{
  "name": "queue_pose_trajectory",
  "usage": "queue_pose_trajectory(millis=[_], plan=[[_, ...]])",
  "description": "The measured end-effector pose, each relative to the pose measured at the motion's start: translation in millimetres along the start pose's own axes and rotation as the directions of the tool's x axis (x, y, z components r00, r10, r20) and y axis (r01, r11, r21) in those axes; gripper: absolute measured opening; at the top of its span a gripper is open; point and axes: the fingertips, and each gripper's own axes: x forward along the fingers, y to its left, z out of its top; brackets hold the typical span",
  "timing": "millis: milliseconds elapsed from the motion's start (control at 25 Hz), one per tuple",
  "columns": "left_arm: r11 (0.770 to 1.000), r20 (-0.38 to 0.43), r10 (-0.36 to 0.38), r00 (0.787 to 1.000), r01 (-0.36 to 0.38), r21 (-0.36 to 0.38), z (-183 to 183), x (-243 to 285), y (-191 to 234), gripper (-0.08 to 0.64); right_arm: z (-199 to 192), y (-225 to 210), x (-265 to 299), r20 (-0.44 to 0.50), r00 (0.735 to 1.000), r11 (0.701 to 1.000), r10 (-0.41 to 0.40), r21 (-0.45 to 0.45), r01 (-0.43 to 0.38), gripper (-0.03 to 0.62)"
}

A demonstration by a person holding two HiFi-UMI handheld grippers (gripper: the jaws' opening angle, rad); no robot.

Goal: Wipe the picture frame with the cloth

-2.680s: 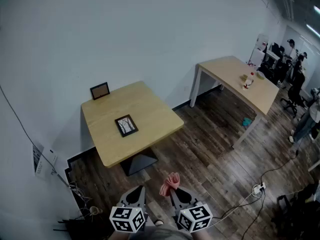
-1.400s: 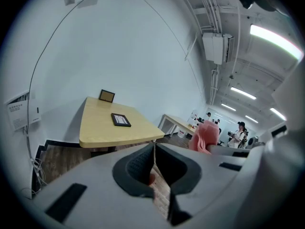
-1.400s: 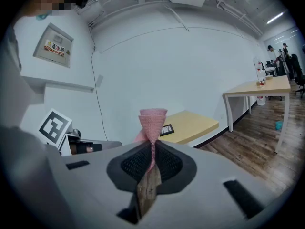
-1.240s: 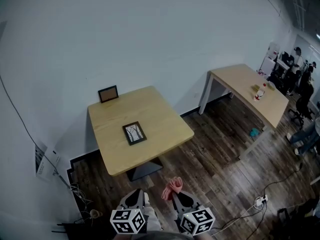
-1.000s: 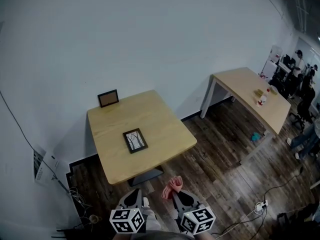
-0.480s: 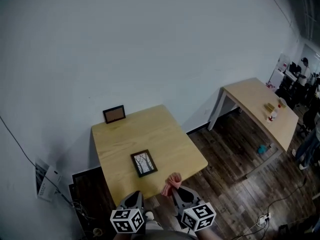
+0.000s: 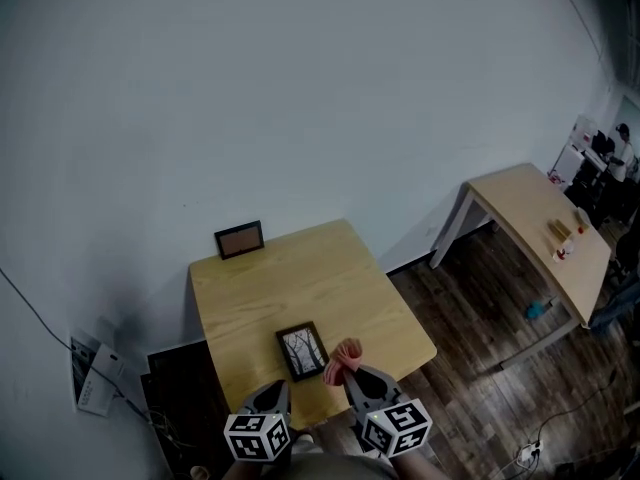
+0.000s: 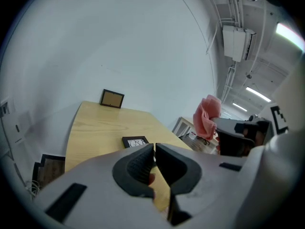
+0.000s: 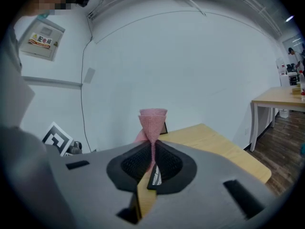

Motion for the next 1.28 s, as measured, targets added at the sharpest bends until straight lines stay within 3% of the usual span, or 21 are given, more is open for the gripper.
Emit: queue_pose_trajectory(millis=[360,680,840,1120,1160,1240,1280], plan=[[1.0,-0.049,0.004,0.999,-0.004,-0.01,-2,27,15,0.011,-6,-15,47,-0.051,0.998,0.999,0.036,-0.038,-0.038,0.015],[0.993,-0.082,0.081,0.993,-0.088,-0.08,-11,45,30,0.011,-18,-22,87,-0.156,0.978,0.986,0.14,-0.068,-0.152,0.015],[0.987,-0.089,0.121,0.989,-0.13,-0.098,-13,55,34,0.011,-25,-26,109,-0.216,0.956,0.973,0.197,-0.075,-0.217,0.015],[0.974,-0.175,0.135,0.975,-0.163,-0.158,-33,76,29,0.014,-52,-21,142,-0.332,0.9,0.939,0.282,-0.097,-0.33,0.015],[0.972,-0.187,0.141,0.972,-0.172,-0.162,-36,79,30,0.03,-57,-20,147,-0.349,0.891,0.934,0.291,-0.1,-0.344,0.015],[0.967,-0.209,0.147,0.967,-0.185,-0.176,-43,84,31,0.137,-68,-17,157,-0.381,0.873,0.924,0.305,-0.105,-0.368,0.015],[0.963,-0.218,0.151,0.964,-0.193,-0.186,-47,86,32,0.144,-73,-16,162,-0.397,0.864,0.919,0.31,-0.108,-0.379,0.015]])
